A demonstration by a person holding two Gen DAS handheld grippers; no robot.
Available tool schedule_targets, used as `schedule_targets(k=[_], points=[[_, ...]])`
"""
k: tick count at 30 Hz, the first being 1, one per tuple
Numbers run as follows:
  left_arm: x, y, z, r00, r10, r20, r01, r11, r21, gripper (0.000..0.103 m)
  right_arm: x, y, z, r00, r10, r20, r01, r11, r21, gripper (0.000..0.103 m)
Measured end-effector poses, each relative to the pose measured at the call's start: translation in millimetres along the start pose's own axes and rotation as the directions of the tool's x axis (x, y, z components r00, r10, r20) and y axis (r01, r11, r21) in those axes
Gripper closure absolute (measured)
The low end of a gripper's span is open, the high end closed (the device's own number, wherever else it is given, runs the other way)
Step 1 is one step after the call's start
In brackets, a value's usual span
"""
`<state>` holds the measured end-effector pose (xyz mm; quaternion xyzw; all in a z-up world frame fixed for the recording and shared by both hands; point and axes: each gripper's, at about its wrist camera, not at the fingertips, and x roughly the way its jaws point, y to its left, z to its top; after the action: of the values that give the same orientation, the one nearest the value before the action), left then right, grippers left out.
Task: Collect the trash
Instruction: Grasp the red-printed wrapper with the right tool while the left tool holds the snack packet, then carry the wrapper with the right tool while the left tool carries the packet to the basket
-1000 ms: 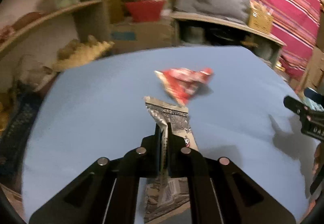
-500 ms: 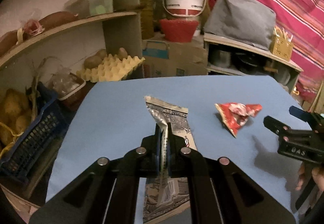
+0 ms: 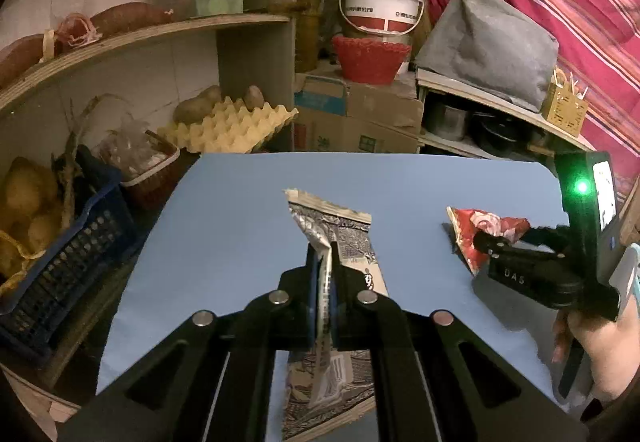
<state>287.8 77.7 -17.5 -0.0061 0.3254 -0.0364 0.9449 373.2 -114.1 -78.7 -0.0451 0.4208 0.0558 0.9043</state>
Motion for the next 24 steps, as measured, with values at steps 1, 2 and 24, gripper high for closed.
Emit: schedule_targets(k=[1,2,24], points=[[0,-1,0,1.0,-0.001,0.0,0.001,1.0,0.002,0.098,-4,-2,-2,1.0,0.003,0.021,-0.003,1.0,0.001,0.067],[-1,-4,0,1.0,-0.004,0.001,0.004,1.0,0.006,0.098,-8,-3,-4,0.999,-0.005,0.036,0.005,1.0,-0.002,0.068],[-30,-167,-12,0.979,-0.206,0.008,0.203,0.97,0.133,0.098,-193,-229,-126,0.969,-0.168,0.184,0.113,0.955,0.275,0.072]])
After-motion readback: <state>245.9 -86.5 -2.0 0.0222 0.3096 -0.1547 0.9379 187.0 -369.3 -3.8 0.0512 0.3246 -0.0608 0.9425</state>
